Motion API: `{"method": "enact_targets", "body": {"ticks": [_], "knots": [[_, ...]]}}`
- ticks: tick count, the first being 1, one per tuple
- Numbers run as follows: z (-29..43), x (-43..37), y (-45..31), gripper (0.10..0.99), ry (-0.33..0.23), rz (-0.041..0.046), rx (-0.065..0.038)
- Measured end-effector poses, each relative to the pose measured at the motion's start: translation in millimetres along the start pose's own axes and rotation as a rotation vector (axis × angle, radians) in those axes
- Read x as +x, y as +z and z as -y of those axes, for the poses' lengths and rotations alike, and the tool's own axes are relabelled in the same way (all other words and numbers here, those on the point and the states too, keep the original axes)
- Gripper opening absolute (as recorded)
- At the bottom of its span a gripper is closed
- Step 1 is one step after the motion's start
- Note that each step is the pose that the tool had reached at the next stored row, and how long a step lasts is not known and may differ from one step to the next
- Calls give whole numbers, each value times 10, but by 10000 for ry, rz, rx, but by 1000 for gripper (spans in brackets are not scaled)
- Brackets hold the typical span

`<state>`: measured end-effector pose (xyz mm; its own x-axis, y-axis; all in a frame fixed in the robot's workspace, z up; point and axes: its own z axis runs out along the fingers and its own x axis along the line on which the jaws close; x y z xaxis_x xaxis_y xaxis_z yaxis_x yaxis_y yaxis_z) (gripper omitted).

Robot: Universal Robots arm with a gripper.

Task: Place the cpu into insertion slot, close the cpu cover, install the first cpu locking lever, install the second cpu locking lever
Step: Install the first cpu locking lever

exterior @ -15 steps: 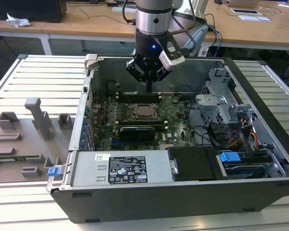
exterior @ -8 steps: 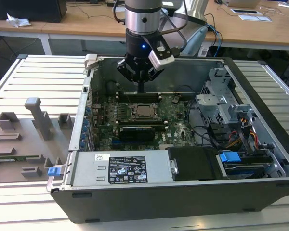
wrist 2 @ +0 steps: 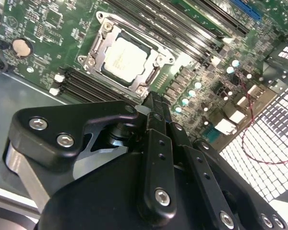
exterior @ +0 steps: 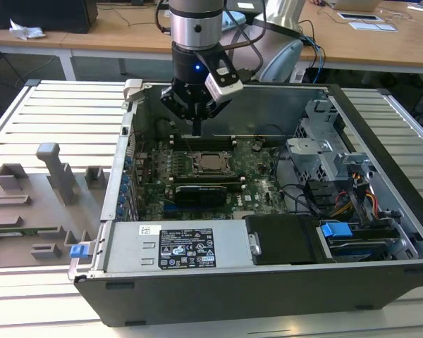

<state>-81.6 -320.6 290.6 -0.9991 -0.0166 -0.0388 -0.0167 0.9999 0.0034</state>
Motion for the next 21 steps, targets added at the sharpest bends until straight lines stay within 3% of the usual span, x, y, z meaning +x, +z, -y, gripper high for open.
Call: {"method": "enact_targets", "body": {"ticks": [16, 21], "knots": [[-11, 297, -11, 106, -2, 6, -1], [-14, 422, -14, 106, -1, 6, 0]]}}
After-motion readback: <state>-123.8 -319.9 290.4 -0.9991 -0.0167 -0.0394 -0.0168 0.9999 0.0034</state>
